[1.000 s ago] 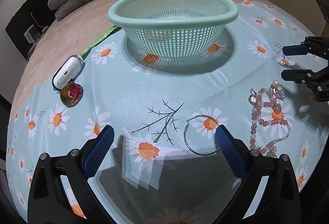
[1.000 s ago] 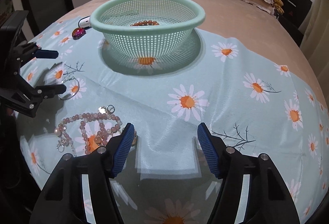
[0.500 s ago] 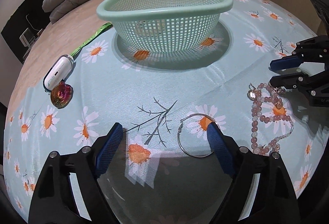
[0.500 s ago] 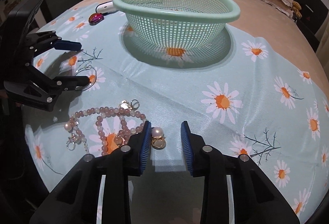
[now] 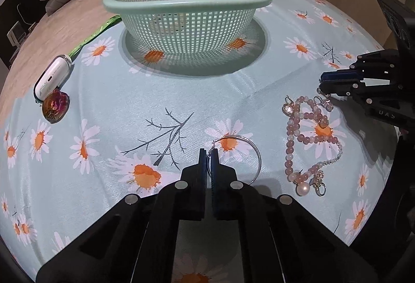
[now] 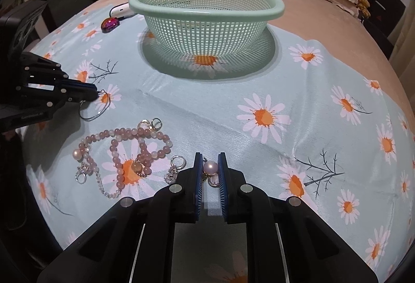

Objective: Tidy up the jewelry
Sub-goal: 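Grasp the pearl earring with the right gripper while the left gripper grasps the silver hoop, then carry the pearl earring and hoop into the colander and open both grippers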

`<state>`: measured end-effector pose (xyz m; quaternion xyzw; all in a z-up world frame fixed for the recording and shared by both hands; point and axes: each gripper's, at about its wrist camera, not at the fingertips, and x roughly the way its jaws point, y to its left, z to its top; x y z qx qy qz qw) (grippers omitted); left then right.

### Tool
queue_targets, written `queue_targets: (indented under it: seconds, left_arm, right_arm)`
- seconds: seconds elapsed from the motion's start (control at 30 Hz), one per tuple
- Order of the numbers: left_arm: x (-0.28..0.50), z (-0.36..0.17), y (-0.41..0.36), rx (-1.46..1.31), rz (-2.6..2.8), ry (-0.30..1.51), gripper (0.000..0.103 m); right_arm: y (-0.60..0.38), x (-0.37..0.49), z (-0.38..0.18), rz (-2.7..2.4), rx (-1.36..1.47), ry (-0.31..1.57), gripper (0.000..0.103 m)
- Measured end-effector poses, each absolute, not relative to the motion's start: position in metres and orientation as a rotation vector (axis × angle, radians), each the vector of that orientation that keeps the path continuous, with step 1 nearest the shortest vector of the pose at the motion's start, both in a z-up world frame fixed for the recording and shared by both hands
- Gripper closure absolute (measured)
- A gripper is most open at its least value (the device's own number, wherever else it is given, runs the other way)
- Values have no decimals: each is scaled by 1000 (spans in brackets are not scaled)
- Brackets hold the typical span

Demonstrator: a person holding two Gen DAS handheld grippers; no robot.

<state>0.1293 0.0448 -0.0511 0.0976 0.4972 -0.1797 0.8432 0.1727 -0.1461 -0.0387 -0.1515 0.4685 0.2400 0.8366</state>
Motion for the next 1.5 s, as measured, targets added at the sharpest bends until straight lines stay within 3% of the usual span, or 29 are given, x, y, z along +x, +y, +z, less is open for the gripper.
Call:
queue_targets:
  seconds: [0.73,0.87,1.13,1.2,1.5]
  left_arm:
    - [119,-16,92,205,-260,1026,100]
    - [119,-4,92,219,-253,1011,100]
    - [119,21,95,239,-244,975,100]
    - [120,28,97,236,-239,967,100]
    - [123,52,104,233,-214,937,100]
  right_arm:
    - [-194,169,-10,482,-179,939,91]
    - [-179,169,-18,497,-238,944,73]
    - [-161,169,-38,521,-317,992,72]
    - [-163,170,-38,513,-316,991,63]
    - [-195,174,-31,444,-228,975,63]
